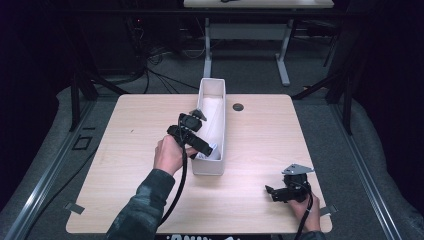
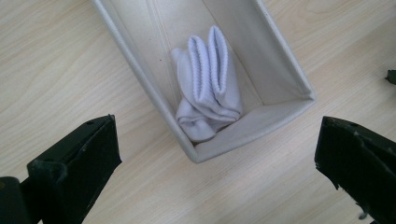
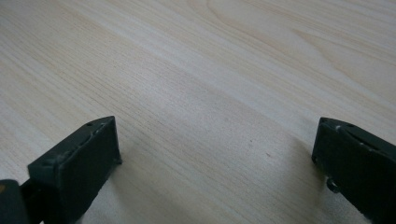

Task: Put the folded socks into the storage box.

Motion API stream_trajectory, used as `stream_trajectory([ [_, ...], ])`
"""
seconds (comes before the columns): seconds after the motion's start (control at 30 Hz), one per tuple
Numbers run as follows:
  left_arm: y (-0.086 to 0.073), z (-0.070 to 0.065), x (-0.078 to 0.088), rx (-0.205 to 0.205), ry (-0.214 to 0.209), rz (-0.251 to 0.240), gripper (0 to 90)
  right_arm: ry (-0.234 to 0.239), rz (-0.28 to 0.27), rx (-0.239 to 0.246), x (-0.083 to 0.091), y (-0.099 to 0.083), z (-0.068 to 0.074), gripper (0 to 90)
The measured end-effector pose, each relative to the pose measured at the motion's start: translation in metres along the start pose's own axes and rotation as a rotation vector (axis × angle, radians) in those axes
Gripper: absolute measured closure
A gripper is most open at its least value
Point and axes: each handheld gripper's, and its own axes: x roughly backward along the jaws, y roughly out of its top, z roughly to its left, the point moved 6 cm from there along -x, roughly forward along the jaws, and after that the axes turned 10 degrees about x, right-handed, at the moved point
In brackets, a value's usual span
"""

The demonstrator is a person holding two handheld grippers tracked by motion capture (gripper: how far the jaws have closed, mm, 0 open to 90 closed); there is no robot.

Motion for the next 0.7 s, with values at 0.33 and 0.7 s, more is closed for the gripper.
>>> stream_trajectory([
  [0.33,-0.02,0.012,0.014,-0.006,-0.002,-0.085,0.1,0.0,0.0,-0.001,0.0,0.0,0.0,0.3],
  [0.7,-0.055,0.029,0.026,-0.013,0.009,-0.148,0.1,0.001,0.0,-0.003,0.0,0.0,0.0,0.3],
])
